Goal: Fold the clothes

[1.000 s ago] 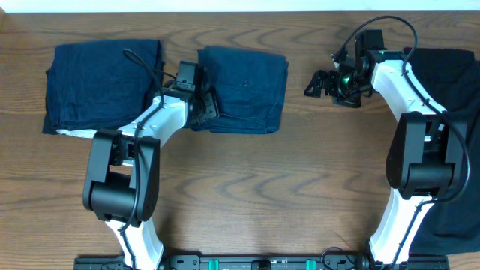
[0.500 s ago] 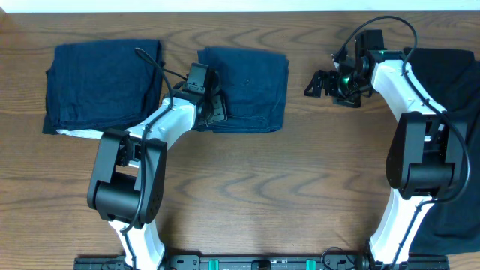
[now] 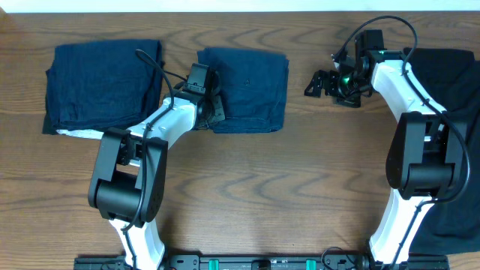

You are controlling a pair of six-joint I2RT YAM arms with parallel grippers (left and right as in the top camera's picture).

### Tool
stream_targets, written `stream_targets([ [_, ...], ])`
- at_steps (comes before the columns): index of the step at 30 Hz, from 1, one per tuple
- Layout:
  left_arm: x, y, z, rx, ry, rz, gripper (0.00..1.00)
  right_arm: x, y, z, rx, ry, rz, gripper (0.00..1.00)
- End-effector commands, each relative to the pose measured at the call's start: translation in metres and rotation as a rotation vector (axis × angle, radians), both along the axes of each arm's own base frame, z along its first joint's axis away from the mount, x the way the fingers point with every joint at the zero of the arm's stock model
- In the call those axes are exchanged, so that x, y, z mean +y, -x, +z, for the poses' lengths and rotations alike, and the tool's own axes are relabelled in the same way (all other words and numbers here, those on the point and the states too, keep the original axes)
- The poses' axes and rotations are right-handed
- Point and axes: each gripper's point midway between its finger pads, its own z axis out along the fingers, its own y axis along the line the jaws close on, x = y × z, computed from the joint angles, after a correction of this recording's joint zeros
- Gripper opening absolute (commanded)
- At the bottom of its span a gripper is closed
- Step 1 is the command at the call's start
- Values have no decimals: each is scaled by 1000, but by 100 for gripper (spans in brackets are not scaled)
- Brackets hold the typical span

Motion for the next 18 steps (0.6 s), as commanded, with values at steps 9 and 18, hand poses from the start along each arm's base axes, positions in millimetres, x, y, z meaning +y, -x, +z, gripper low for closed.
stream_targets([
  [9, 17, -9, 24, -21, -164, -152, 6, 1, -5, 12, -39, 5, 14, 99],
  [18, 57, -4, 24, 26, -310, -140, 26, 1, -5, 12, -39, 6, 15, 99],
])
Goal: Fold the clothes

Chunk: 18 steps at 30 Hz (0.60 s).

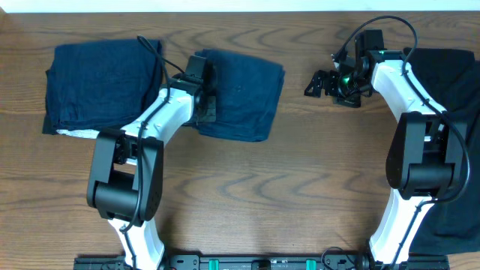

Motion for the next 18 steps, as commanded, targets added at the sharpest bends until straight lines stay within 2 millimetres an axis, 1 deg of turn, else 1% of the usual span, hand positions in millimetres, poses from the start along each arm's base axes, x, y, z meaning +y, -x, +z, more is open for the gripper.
stream_targets([
  [1, 16, -8, 9, -30, -62, 2, 36, 1, -5, 12, -39, 6, 14, 99],
  [3, 18, -7, 11, -30, -62, 5, 54, 1, -5, 12, -39, 6, 14, 99],
  [4, 18, -7, 14, -34, -60, 6, 57, 1, -5, 12, -39, 5, 14, 99],
  [7, 15, -8, 29, -61, -27, 7, 61, 1, -5, 12, -39, 5, 15, 99],
  [8, 13, -9, 37, -78, -4, 19, 65, 1, -5, 12, -39, 6, 14, 99],
  [11, 7, -10, 59, -119, 86, 92, 70, 1, -5, 12, -39, 5, 15, 99],
  [13, 3, -10, 68, -126, 153, 134, 71, 1, -5, 12, -39, 6, 14, 99],
  [15, -4, -9, 70, -106, 232, 163, 71, 1, -5, 12, -39, 6, 14, 99],
  [18, -6, -4, 60, -71, 256, 189, 71, 1, -5, 12, -39, 6, 15, 99],
])
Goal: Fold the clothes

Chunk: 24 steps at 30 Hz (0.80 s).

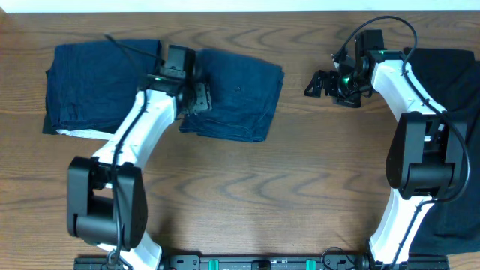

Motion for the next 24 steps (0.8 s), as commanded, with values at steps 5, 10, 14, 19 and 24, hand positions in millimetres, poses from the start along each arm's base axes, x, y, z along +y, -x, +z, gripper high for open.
stream_targets([
  [5, -11, 7, -35, 111, 97, 69, 72, 1, -5, 12, -39, 6, 15, 99],
  [10, -11, 5, -59, 150, 95, 94, 72, 1, -5, 12, -39, 6, 14, 99],
  [14, -11, 6, -66, 165, 91, 95, 72, 1, -5, 12, -39, 6, 14, 99],
  [19, -14, 9, -72, 181, 87, 88, 72, 1, -5, 12, -39, 5, 15, 99],
  [24, -15, 12, -91, 219, 77, 86, 72, 1, -5, 12, -39, 6, 14, 99],
])
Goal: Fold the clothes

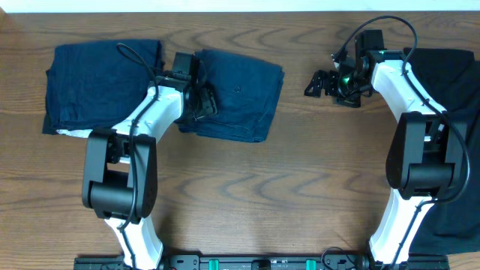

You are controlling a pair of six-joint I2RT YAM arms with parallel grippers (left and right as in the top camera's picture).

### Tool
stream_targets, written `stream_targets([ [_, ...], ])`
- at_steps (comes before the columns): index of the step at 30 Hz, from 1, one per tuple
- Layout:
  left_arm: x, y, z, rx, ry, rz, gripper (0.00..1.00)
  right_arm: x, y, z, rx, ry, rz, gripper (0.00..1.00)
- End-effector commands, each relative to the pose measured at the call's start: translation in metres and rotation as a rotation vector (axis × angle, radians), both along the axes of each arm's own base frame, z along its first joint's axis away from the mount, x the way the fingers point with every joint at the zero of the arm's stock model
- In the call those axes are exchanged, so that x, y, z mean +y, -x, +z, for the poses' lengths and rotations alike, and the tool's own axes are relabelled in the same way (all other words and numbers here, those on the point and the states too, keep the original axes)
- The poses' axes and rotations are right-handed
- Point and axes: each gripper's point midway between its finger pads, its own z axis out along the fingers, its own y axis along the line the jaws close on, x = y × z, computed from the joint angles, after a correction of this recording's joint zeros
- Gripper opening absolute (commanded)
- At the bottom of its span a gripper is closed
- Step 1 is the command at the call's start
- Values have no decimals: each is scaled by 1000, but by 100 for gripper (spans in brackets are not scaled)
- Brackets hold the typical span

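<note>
A folded dark blue garment [244, 94] lies at the back middle of the table, slightly skewed. My left gripper [204, 100] rests over its left edge, and its dark fingers blend into the cloth, so their state is unclear. A larger folded blue stack [101, 86] with a white edge lies to the left. My right gripper [313, 84] hovers open over bare wood at the back right, holding nothing. A black pile of clothes [459, 120] lies along the right edge.
The brown wooden table [262, 195] carries both arm bases at its front edge. A narrow gap separates the blue stack from the folded garment. The right arm stands between its gripper and the black pile.
My left gripper has shifted slightly right and toward the front on the garment's left edge, and the arm's elbow has swung right. The garment and the right arm have not moved.
The folded garment lay square with my left gripper at its lower left edge. By the following moment it had skewed and shifted left toward the blue stack. It then sat slightly further left, and it lies in that same spot now. The right arm stayed still.
</note>
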Motion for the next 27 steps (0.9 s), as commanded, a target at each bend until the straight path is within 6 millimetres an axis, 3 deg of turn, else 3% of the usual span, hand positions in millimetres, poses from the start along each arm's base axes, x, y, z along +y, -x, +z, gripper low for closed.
stream_targets([
  [1, -4, 9, -25, 63, 6, -1, 72, 1, -5, 12, -40, 5, 14, 99],
  [7, -4, 12, -34, 91, 6, 9, 68, 1, -5, 12, -40, 6, 15, 99],
  [10, -10, 15, -34, 104, 45, -1, 41, 1, -5, 12, -40, 6, 14, 99],
  [14, -17, 16, -32, 107, 81, -10, 14, 1, -5, 12, -40, 6, 14, 99],
  [17, -17, 15, -32, 106, 82, -11, 9, 1, -5, 12, -40, 6, 14, 99],
  [21, -17, 15, -32, 106, 82, -11, 10, 1, -5, 12, -40, 5, 14, 99],
  [23, -17, 14, -30, 101, 82, -12, 17, 1, -5, 12, -40, 6, 15, 99],
  [24, -17, 12, -28, 92, 83, -19, 28, 1, -5, 12, -40, 5, 14, 99],
  [25, -17, 9, -22, 79, 82, -32, 46, 1, -5, 12, -40, 6, 14, 99],
  [27, -19, 4, -6, 47, 81, -58, 62, 1, -5, 12, -40, 6, 14, 99],
])
